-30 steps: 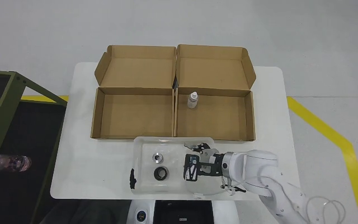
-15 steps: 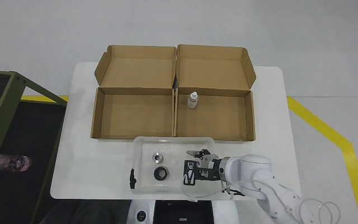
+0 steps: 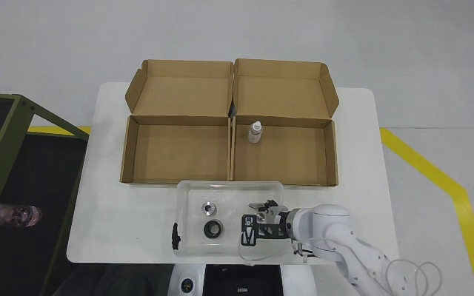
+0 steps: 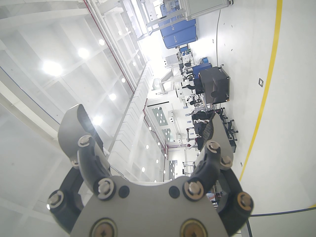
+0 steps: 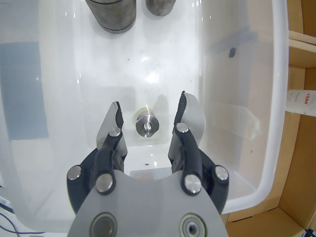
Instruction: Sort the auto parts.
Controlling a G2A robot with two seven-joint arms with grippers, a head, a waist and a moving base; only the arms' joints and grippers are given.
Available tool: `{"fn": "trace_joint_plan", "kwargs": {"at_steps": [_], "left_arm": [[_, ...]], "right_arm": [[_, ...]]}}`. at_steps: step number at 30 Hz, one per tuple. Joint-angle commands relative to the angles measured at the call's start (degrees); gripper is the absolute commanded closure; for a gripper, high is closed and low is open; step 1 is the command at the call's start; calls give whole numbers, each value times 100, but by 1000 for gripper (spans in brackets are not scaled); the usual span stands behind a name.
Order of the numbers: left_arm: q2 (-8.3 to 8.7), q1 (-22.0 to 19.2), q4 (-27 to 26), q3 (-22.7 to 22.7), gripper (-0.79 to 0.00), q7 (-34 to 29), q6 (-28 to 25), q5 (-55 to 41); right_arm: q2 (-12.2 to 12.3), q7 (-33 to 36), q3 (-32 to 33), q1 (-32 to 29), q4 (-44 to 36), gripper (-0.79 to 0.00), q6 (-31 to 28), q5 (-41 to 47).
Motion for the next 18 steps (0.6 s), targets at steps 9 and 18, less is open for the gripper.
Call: {"fn": "trace_joint_plan", "kwargs": {"at_steps": [9, 18], "left_arm": [[0, 0, 0, 0, -785, 0, 0, 0], [0, 0, 0, 0, -785, 0, 0, 0]], "right_arm": [[-14, 134, -173, 140, 86, -329, 13, -112], [-13, 201, -249, 200, 70, 0, -34, -69]]}}
